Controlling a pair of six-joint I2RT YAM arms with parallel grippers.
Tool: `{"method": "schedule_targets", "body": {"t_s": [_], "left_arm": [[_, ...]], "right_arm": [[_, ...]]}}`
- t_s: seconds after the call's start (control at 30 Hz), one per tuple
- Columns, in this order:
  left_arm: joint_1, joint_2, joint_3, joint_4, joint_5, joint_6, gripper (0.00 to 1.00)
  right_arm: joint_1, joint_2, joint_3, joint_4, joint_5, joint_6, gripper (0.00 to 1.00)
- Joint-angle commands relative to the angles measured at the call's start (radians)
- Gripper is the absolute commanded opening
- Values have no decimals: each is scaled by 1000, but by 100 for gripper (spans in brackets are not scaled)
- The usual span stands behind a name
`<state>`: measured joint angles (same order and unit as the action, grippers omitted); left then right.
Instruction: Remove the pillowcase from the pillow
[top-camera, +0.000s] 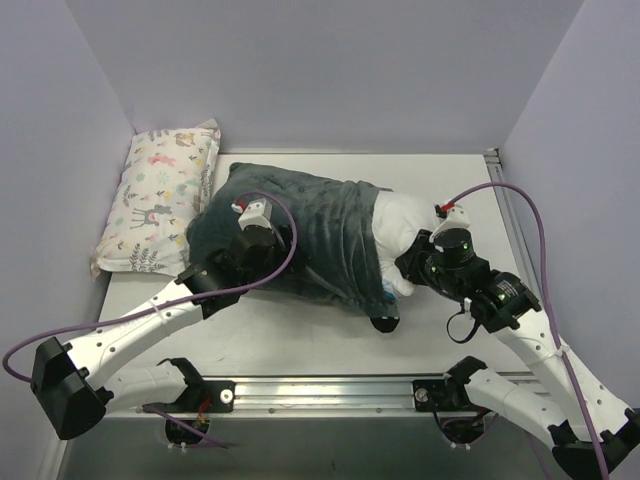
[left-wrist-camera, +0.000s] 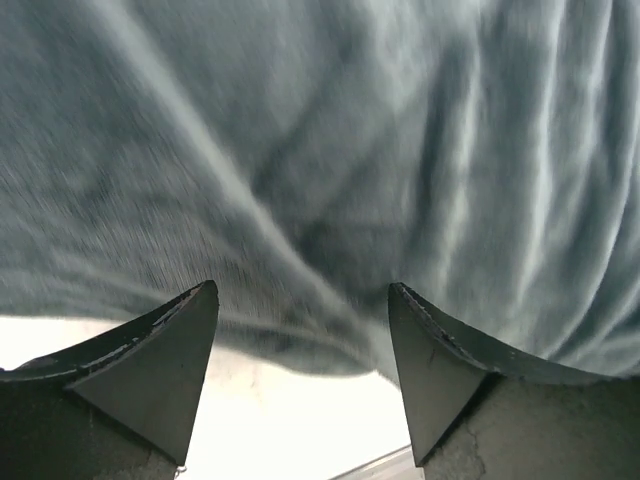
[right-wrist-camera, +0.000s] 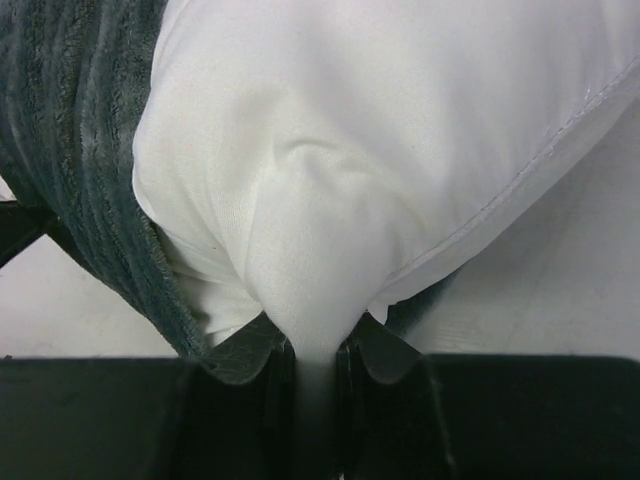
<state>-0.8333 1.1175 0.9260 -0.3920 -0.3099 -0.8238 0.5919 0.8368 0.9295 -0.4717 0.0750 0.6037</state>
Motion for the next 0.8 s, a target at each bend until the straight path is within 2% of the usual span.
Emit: {"method": "schedule_targets", "body": {"t_s": [0.0,0.1,0.13,0.17,0.23,0.27,0.37,0.47,0.6,0.7,0.77], "left_arm": [[42,21,-10,96,37,-20,75],[78,31,-33,148,57,-12,63],[104,37,-35,171,81,-5,56],[112,50,-27,174,87,11,36],[135,65,-7,159,88,29,19],[144,80,19,145,81,52,0],[187,99,77,81,43,96,0],[256,122,122,2,-14,136,0],[382,163,154,-27,-11,163,0],[469,205,168,-30,-17,176,0],[523,246,181,-30,-14,178,0]], "right_arm": [[8,-7,75,44,37,-21,0],[8,-4,92,35,37,-24,0],[9,-2,98,30,39,-25,0],[8,-2,103,27,45,-30,0],[8,1,130,12,71,-42,0],[6,5,149,1,83,-48,0],[-3,28,228,-42,123,-77,0],[-72,61,327,-76,83,-97,0],[-291,97,425,-100,-64,-94,0],[-381,105,471,-110,-163,-79,0],[-486,108,495,-111,-219,-64,0]]}}
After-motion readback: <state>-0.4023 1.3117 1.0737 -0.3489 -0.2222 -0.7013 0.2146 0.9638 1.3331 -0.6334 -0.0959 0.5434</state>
